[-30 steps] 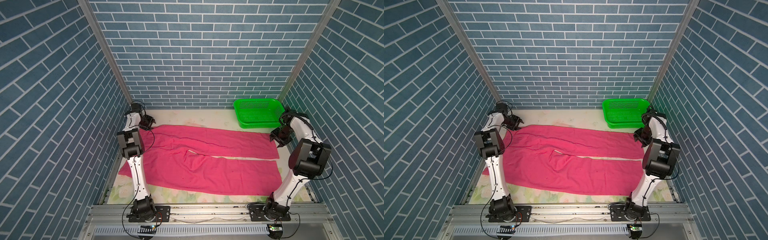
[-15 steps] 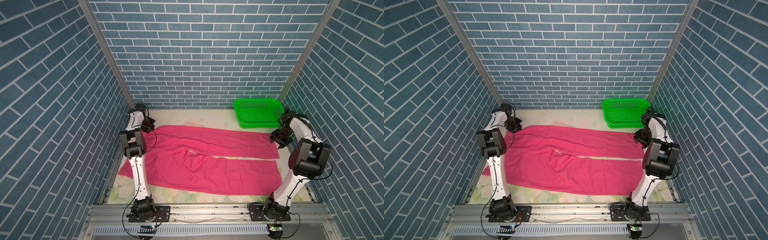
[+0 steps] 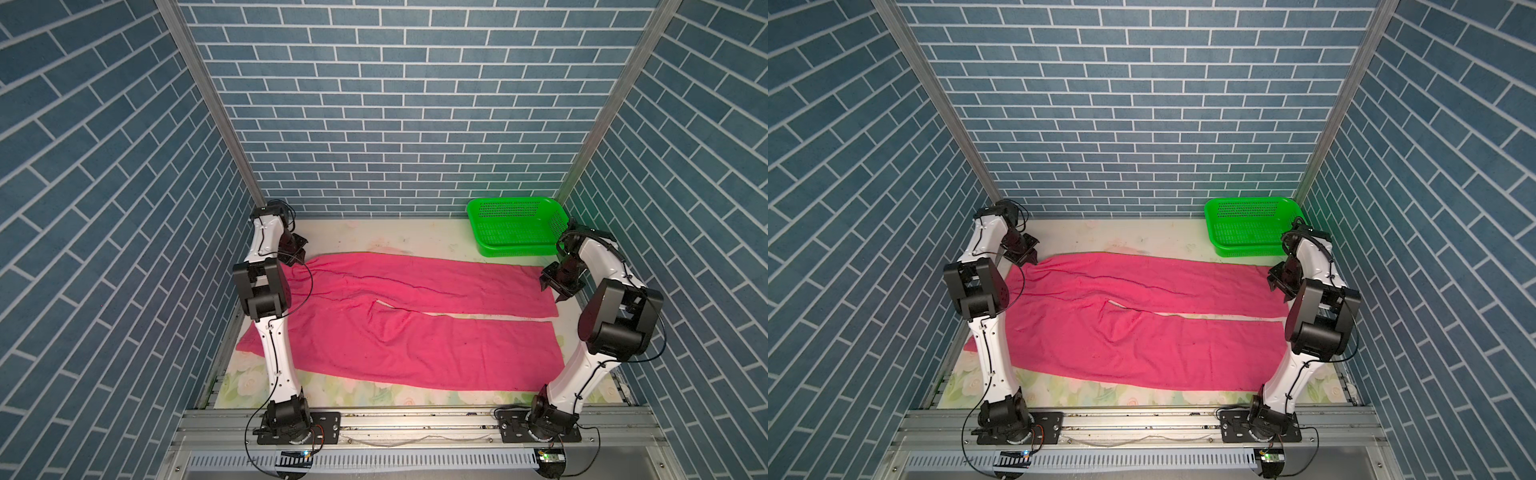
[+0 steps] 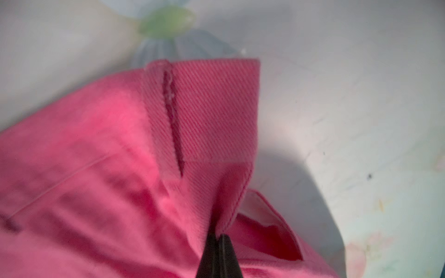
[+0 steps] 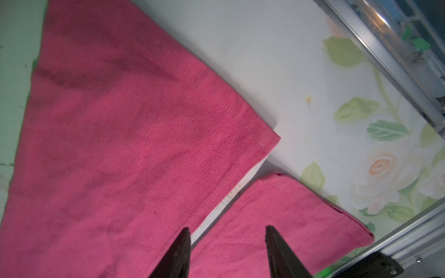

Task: Roll up the long pants
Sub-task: Fold the long pant at the center of the board.

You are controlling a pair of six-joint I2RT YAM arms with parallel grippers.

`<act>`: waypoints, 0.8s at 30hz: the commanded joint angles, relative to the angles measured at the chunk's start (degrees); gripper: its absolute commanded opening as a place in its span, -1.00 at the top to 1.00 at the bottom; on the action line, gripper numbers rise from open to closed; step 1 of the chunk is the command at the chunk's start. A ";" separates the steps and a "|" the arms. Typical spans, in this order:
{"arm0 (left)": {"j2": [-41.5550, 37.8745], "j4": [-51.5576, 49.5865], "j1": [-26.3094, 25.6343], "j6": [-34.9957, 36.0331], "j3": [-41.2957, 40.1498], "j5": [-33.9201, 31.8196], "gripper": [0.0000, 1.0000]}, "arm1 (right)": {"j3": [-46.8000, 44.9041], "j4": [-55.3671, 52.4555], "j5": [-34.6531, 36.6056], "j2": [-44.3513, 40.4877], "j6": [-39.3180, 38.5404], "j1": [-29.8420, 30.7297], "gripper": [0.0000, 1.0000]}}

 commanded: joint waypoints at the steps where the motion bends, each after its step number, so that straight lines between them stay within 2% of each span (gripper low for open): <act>1: -8.32 -3.31 -0.27 2.77 -5.77 -3.31 1.00 | -0.55 -0.09 0.34 -1.05 -0.53 -0.04 -0.03; 3: -11.45 -2.38 -0.26 3.30 -9.15 -3.35 1.00 | -0.43 1.42 -0.17 -0.62 -1.09 -0.21 -0.04; 6: -14.44 -1.18 -0.24 3.66 -12.96 -3.14 1.00 | -1.81 8.83 -4.49 -0.67 -2.07 -0.72 -0.14; 8: -15.39 -0.44 -0.30 3.94 -14.55 -3.19 1.00 | -3.70 14.45 -10.05 -1.04 -0.36 -1.25 -0.25; 10: -15.73 -0.02 -0.45 4.29 -15.38 -3.55 1.00 | -4.63 17.68 -12.80 -0.64 2.47 -1.74 -0.30; 17: -15.29 1.36 -1.59 5.84 -17.38 -4.22 1.00 | -8.04 27.20 -17.02 1.61 13.86 -4.37 -0.29; 24: -16.26 1.75 -1.63 8.24 -20.38 -4.34 1.00 | -4.87 37.37 -21.09 7.20 27.38 -6.10 -0.20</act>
